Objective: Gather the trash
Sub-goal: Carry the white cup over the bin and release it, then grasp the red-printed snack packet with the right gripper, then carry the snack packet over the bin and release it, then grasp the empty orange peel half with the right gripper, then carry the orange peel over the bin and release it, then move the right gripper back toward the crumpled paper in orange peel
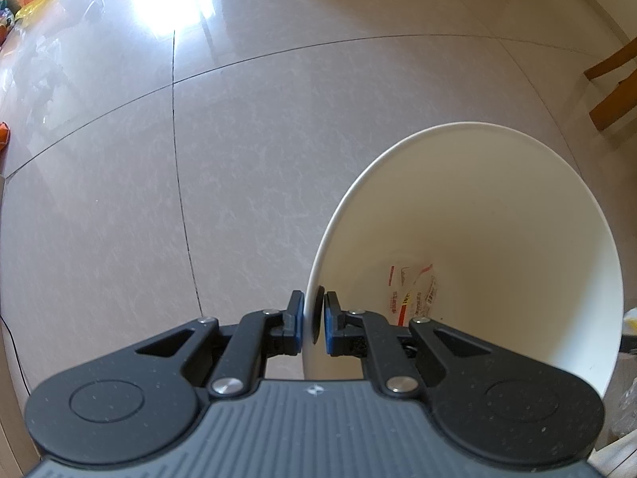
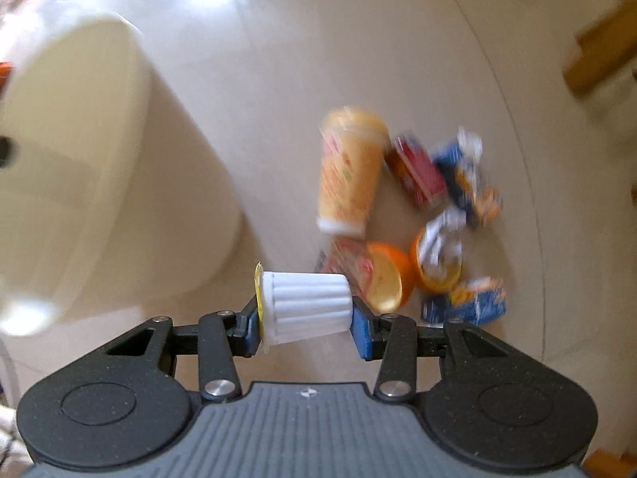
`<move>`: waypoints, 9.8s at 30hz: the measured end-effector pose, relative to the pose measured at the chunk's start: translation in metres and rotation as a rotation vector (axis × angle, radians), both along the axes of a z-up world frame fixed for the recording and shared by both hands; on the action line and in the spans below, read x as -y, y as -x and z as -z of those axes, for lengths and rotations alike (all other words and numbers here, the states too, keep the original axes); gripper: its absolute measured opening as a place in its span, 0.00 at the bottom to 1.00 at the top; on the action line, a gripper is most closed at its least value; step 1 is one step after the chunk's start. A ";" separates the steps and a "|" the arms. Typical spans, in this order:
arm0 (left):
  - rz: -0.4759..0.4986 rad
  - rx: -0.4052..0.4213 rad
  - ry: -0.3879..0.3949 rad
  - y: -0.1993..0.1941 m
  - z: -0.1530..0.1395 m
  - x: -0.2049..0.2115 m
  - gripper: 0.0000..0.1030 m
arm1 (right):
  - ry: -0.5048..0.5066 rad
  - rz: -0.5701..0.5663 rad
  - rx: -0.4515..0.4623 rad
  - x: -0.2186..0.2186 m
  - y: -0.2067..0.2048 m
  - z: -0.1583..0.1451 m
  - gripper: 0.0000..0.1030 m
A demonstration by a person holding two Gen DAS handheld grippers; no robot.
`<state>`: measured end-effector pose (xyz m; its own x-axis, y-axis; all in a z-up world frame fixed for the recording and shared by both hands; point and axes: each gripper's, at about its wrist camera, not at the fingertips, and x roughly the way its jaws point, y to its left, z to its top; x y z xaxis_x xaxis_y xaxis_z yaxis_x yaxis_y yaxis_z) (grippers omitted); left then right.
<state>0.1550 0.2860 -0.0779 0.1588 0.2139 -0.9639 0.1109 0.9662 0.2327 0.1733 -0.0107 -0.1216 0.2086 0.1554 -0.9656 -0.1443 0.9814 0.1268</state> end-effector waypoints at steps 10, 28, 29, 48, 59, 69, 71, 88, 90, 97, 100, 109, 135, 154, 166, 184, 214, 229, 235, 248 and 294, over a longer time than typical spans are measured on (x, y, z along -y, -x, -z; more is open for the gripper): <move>0.013 -0.003 -0.016 0.000 0.001 0.004 0.08 | -0.161 -0.227 0.171 -0.057 0.001 -0.107 0.48; 0.010 -0.003 -0.010 0.000 0.000 0.001 0.08 | -0.187 -0.181 0.257 -0.060 -0.006 -0.115 0.79; 0.010 -0.003 -0.011 0.000 0.000 0.001 0.08 | -0.183 -0.146 0.264 -0.051 -0.007 -0.113 0.79; 0.005 0.002 0.001 0.000 -0.002 -0.001 0.08 | -0.073 0.276 0.201 0.007 0.010 0.086 0.79; 0.004 0.003 0.004 0.000 0.000 -0.004 0.08 | 0.015 0.359 0.192 -0.011 0.018 0.174 0.79; 0.000 0.009 -0.005 0.001 0.000 -0.002 0.08 | 0.095 0.463 0.180 -0.021 0.005 0.212 0.79; -0.004 0.008 -0.006 0.001 0.000 -0.002 0.08 | 0.116 0.461 0.184 -0.021 0.003 0.213 0.79; -0.011 0.008 0.003 -0.001 -0.003 -0.003 0.09 | 0.202 0.300 0.200 -0.036 0.002 0.205 0.48; -0.013 0.008 0.004 -0.001 -0.003 -0.004 0.09 | 0.205 0.287 0.201 -0.036 0.003 0.204 0.47; -0.013 0.007 0.006 -0.001 -0.002 -0.006 0.08 | 0.277 0.355 0.249 -0.043 0.015 0.193 0.82; -0.013 0.010 0.005 -0.001 -0.002 -0.005 0.09 | 0.254 0.374 0.253 -0.046 0.018 0.193 0.83; -0.012 0.011 0.006 0.001 -0.002 -0.004 0.09 | 0.175 0.512 0.159 -0.019 -0.006 0.212 0.81; -0.010 0.009 0.010 0.000 -0.002 -0.005 0.09 | 0.113 0.078 0.091 0.003 0.000 0.062 0.58; 0.006 -0.004 0.004 -0.003 0.003 -0.003 0.09 | -0.134 -0.323 0.253 -0.091 0.004 -0.119 0.58; 0.004 -0.002 0.007 -0.001 0.002 -0.003 0.09 | -0.120 -0.332 0.322 -0.087 0.015 -0.118 0.89; 0.000 -0.003 0.004 -0.002 0.000 -0.005 0.09 | 0.192 -0.079 0.405 -0.001 0.028 0.031 0.94; 0.007 0.004 0.010 0.000 0.000 -0.003 0.09 | 0.206 0.696 0.079 0.020 -0.033 0.212 0.94; 0.004 0.004 0.007 0.001 0.000 -0.004 0.09 | 0.142 0.639 -0.038 0.038 -0.038 0.208 0.74; 0.009 0.005 0.013 0.000 -0.002 -0.004 0.09 | 0.085 0.497 -0.098 0.041 -0.026 0.172 0.74; 0.006 0.004 0.007 0.000 -0.001 -0.004 0.09 | 0.023 0.077 0.060 0.017 -0.027 -0.026 0.74; -0.003 0.007 0.023 0.000 -0.001 -0.006 0.09 | -0.085 0.149 0.141 0.080 -0.040 0.011 0.96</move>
<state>0.1547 0.2925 -0.0766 0.1649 0.1917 -0.9675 0.1064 0.9718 0.2107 0.2134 -0.0907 -0.1323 0.3671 0.1925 -0.9101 -0.0203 0.9798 0.1991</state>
